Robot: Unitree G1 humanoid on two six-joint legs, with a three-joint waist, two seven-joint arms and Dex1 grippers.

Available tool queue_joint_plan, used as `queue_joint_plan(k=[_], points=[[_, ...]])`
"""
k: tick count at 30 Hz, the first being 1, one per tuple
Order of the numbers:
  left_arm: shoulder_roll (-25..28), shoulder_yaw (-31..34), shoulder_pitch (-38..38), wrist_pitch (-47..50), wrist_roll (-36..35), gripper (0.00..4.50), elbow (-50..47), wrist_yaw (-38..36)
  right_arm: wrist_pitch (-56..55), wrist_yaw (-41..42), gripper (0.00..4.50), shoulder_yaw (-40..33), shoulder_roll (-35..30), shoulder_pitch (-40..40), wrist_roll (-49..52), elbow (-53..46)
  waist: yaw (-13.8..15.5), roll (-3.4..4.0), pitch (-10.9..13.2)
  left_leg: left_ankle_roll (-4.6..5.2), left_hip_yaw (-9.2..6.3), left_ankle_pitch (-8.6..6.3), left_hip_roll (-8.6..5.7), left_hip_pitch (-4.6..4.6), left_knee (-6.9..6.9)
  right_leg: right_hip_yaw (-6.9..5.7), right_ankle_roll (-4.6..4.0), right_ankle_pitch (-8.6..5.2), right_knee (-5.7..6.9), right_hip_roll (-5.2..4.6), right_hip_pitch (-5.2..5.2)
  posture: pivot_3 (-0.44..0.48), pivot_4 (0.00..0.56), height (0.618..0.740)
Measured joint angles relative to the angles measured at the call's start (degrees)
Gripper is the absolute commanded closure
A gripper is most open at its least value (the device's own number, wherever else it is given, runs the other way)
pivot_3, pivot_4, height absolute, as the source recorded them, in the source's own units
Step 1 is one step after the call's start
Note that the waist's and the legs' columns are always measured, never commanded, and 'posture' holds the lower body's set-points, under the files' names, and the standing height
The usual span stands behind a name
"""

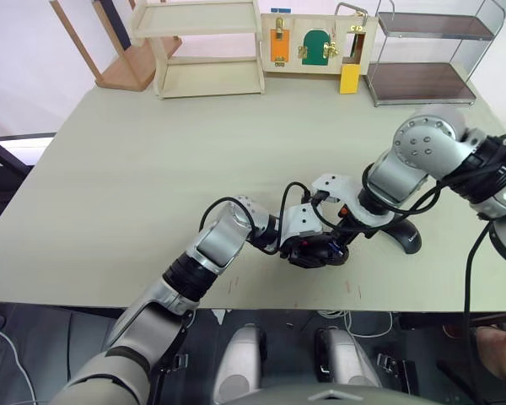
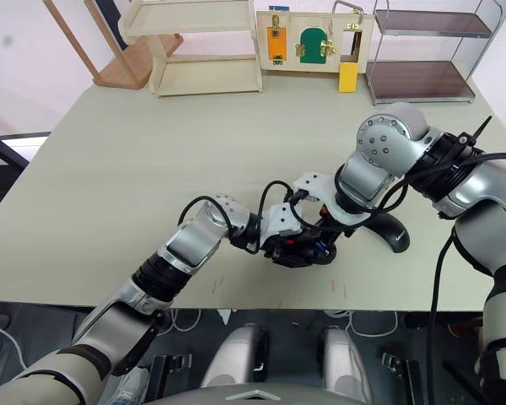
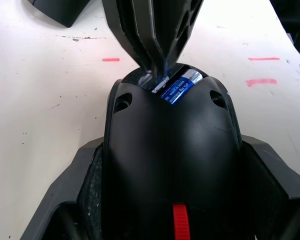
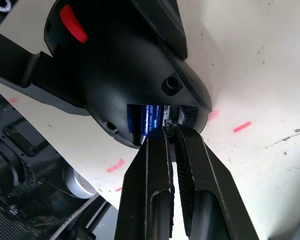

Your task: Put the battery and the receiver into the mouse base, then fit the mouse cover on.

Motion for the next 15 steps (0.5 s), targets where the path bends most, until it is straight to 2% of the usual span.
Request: queue_joint_plan(k=[15], points=[[0.96, 0.09, 0.36, -1.69, -0.15, 1.48, 0.21, -0.3, 0.02, 0.7, 4.5, -0.72, -0.32, 0.15, -2.09, 2.39, -0.8, 0.0, 0.0, 0.0, 0.0, 0.0, 0.0, 0.0, 0.0, 0.0, 0.0, 0.0, 0.0, 0.0, 0.0, 0.0, 0.15, 0.74]])
